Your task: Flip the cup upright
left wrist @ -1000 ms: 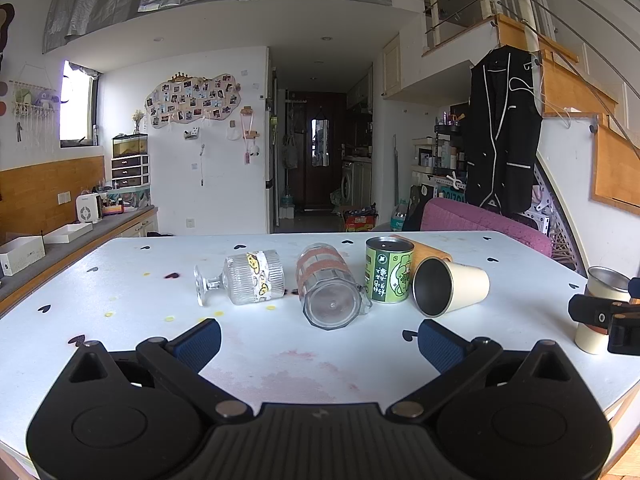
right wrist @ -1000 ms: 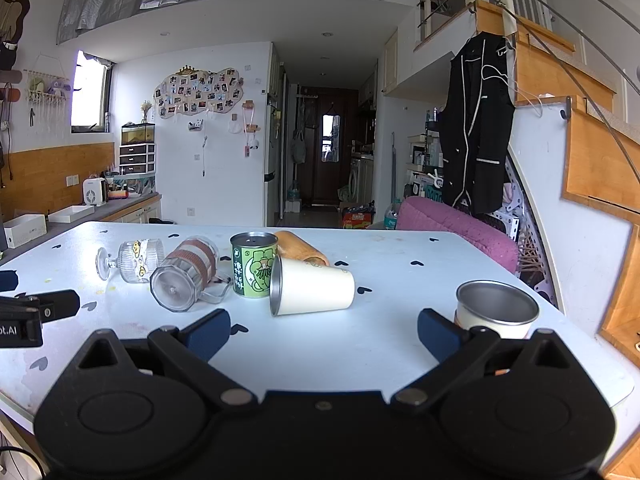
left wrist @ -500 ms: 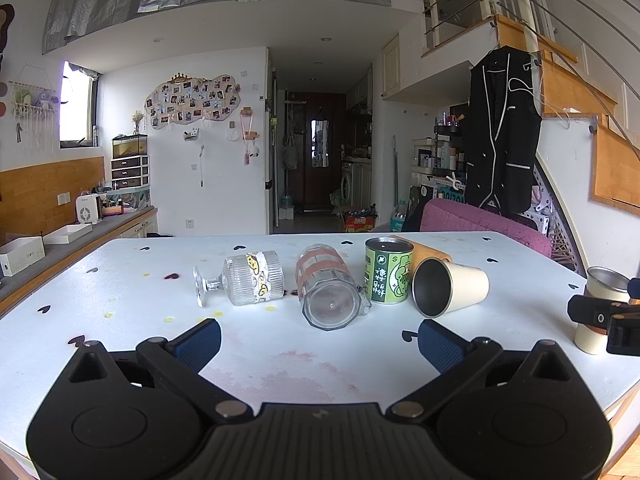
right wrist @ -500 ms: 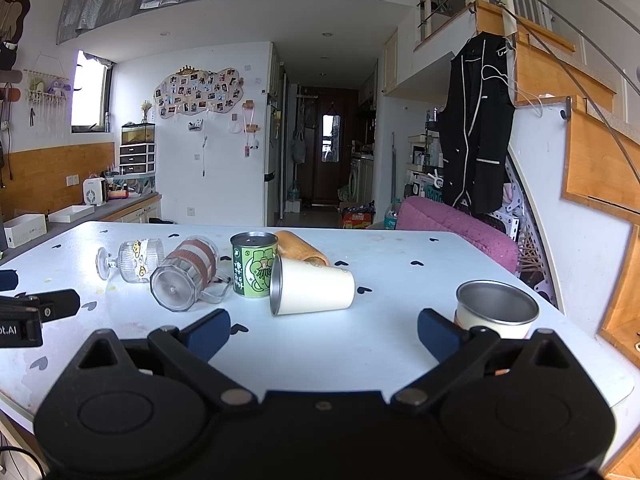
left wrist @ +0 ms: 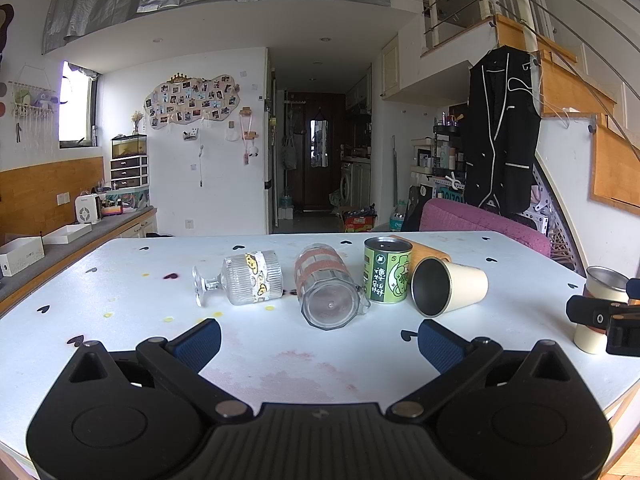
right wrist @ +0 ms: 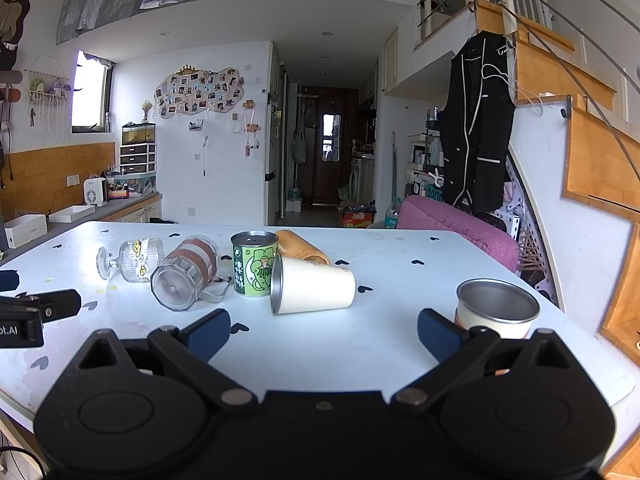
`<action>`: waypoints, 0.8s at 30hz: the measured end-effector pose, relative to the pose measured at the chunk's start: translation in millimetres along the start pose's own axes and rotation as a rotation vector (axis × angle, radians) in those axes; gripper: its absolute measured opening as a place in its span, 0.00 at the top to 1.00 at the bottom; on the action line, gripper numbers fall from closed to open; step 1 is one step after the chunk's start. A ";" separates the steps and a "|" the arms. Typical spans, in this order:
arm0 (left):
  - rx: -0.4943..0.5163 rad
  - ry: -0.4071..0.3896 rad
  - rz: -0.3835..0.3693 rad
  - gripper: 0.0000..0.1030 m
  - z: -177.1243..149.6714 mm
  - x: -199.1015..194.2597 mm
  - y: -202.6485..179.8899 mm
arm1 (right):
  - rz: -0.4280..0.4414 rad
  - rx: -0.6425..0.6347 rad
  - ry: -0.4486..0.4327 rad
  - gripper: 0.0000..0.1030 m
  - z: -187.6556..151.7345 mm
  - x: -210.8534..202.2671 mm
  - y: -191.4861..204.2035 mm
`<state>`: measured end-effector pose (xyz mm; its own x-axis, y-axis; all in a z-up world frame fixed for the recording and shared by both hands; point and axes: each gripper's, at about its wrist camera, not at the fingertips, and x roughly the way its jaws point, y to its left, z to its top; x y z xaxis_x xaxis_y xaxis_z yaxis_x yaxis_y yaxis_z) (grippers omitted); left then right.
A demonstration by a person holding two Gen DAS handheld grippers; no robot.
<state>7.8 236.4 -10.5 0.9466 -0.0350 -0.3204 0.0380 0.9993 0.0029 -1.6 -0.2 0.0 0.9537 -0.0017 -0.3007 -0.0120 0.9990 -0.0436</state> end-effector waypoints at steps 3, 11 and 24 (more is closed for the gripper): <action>0.000 -0.001 0.000 0.00 -0.1 -0.1 -0.1 | 0.022 0.002 -0.005 0.02 -0.4 -0.3 -0.8; -0.001 0.004 -0.007 0.00 0.0 -4.8 -4.0 | 0.044 -0.121 -0.052 0.00 8.4 8.9 -2.9; -0.032 0.041 -0.007 0.00 -11.5 13.6 10.4 | 0.186 -0.628 0.034 0.00 71.7 85.2 -9.8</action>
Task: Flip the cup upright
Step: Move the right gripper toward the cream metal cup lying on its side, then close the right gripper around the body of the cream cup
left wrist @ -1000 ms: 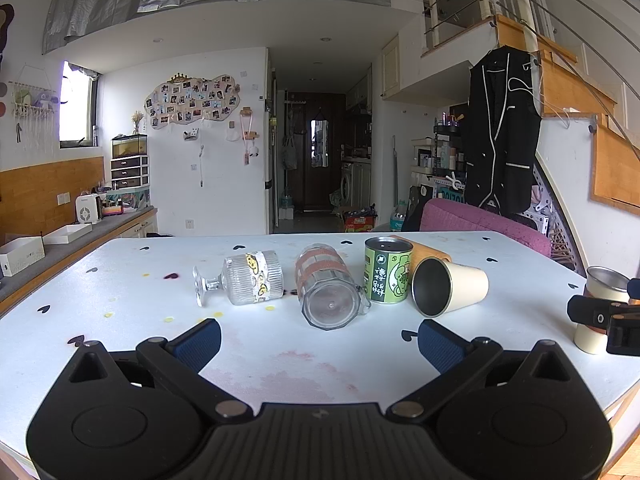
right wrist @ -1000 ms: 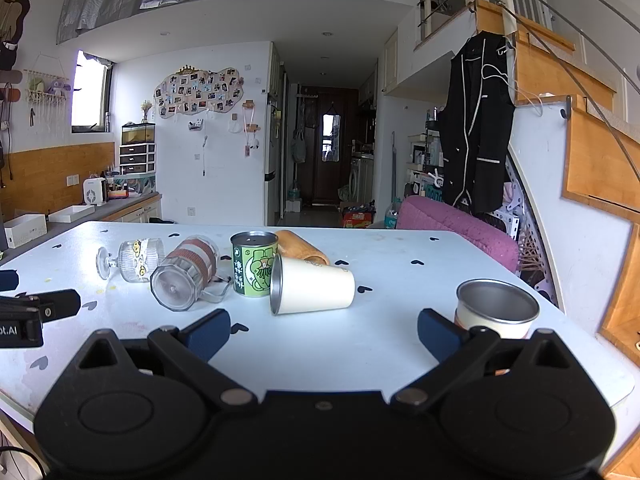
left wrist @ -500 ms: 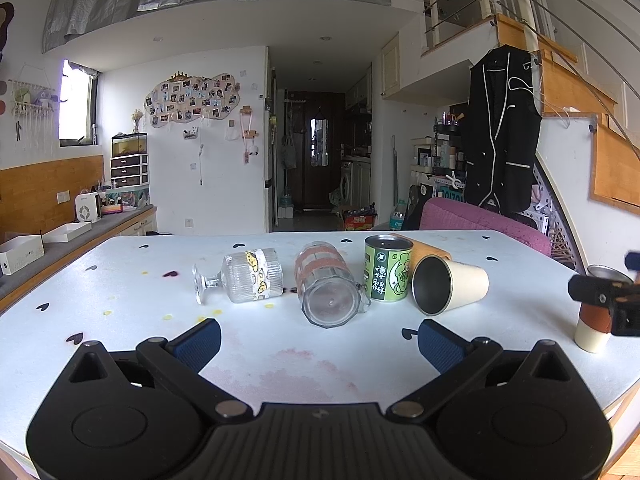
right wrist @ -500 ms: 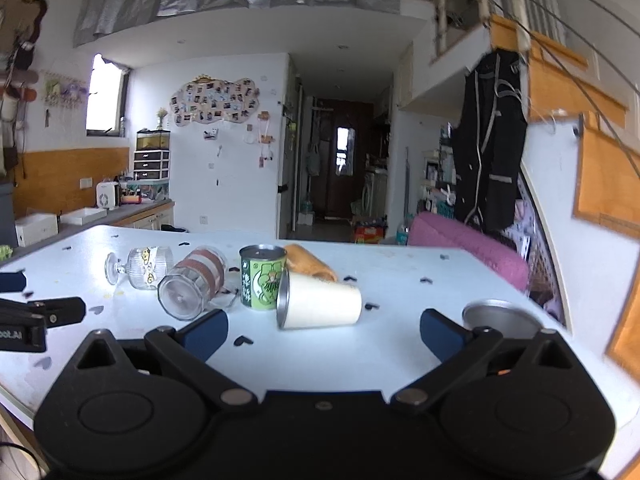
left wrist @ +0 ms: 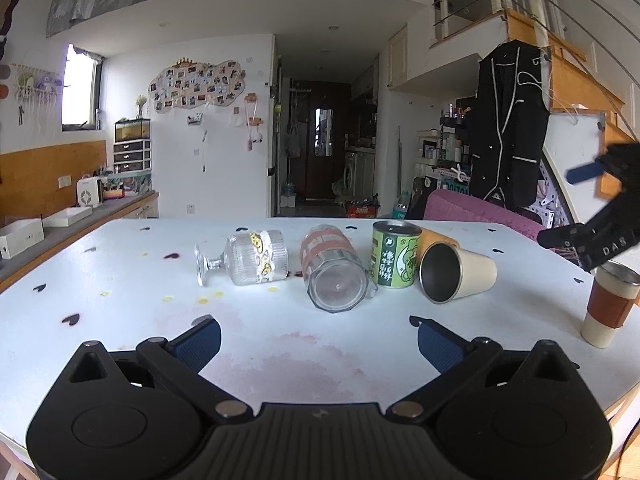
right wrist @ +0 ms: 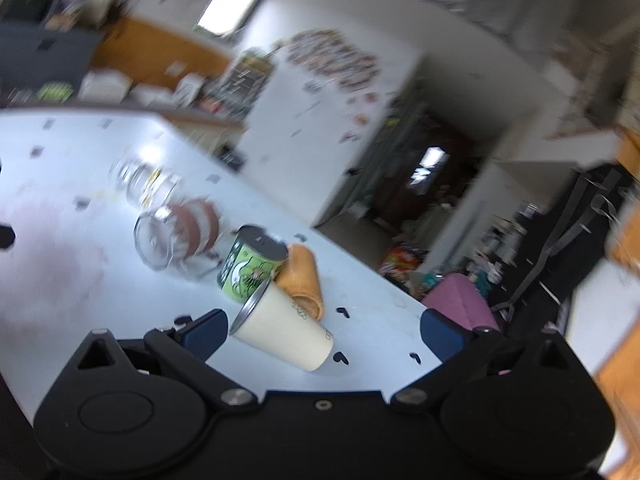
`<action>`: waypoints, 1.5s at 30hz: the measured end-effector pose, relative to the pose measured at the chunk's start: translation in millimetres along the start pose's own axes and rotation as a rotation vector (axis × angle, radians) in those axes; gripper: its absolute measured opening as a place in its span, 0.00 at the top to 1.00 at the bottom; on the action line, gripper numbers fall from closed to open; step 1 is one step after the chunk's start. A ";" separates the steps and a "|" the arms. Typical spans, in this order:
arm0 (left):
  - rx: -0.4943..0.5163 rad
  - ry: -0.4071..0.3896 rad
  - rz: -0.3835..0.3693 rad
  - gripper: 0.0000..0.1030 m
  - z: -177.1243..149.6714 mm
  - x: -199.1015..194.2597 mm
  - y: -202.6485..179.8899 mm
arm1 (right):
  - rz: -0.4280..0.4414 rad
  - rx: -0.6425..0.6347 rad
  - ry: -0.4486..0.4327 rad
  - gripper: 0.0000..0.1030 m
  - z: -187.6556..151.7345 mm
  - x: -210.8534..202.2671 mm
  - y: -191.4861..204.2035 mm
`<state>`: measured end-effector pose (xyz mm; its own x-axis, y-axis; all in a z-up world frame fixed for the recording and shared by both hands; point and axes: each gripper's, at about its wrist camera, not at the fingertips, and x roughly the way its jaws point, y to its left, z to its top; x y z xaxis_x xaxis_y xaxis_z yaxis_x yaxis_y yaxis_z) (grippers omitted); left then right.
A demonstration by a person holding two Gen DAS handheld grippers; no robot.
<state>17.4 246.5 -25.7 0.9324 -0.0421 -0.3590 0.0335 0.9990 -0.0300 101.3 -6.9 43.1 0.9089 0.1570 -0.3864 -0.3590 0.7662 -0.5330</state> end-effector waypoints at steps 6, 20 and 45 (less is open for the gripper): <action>-0.012 0.009 -0.006 0.00 -5.8 3.6 7.0 | 0.086 -0.190 0.147 0.00 26.9 49.6 -6.9; -0.041 0.031 0.027 0.00 -12.6 10.0 30.1 | 0.026 0.483 0.400 0.39 38.8 190.4 -55.6; 0.135 0.027 -0.360 0.00 -9.0 80.2 -103.5 | 0.038 0.839 0.516 0.51 -55.5 198.4 -56.7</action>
<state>85.5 139.6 -59.8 0.8422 -0.3895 -0.3728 0.4063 0.9130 -0.0361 290.3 -53.7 -45.1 0.6241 0.0523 -0.7796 0.0627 0.9912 0.1167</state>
